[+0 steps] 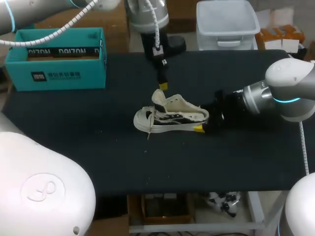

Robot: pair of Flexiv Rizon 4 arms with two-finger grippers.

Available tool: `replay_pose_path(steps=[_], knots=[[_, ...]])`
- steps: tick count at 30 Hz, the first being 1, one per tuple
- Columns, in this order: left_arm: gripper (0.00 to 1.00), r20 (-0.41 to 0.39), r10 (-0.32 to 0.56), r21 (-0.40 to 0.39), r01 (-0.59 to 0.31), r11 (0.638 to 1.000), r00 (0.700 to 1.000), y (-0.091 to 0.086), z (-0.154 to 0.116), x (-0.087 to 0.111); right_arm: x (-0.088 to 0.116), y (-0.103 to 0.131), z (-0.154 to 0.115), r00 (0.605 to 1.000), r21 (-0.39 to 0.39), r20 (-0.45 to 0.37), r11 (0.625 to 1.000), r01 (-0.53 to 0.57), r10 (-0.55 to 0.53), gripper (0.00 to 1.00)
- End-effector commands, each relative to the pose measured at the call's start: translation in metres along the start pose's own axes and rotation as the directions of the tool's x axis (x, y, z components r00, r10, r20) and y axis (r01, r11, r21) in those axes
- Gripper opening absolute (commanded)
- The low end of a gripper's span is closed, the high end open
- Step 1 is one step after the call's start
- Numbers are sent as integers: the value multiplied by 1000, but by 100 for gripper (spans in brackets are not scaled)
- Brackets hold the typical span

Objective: Open the shoe tongue, take the insole out of the shoe, put the insole back into the shoe, and pack the shoe into the shoebox

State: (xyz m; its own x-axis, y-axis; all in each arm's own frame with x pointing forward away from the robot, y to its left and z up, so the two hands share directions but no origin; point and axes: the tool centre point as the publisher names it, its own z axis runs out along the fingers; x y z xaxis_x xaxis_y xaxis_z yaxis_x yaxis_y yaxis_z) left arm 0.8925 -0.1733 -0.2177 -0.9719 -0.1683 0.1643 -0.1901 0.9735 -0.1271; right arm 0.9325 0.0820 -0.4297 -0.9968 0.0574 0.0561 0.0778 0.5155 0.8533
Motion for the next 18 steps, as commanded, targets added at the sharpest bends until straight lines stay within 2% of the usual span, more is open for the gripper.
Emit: replay_pose_path(steps=[1,5,14,18], knots=[[0,4,114,-67,-113,991,994,-11,25,-10,2,-6,3,1000,-3,0,1000,1,-1,0],[0,0,139,-43,-138,989,990,-12,40,-18,2,-6,3,1000,-3,0,1000,1,-1,0],[0,13,203,-16,-203,979,979,-16,76,-23,2,-6,3,1000,-3,0,1000,1,-1,0],[0,25,227,-35,-226,974,974,-21,98,-26,2,-6,3,1000,-3,0,1000,1,-1,0]])
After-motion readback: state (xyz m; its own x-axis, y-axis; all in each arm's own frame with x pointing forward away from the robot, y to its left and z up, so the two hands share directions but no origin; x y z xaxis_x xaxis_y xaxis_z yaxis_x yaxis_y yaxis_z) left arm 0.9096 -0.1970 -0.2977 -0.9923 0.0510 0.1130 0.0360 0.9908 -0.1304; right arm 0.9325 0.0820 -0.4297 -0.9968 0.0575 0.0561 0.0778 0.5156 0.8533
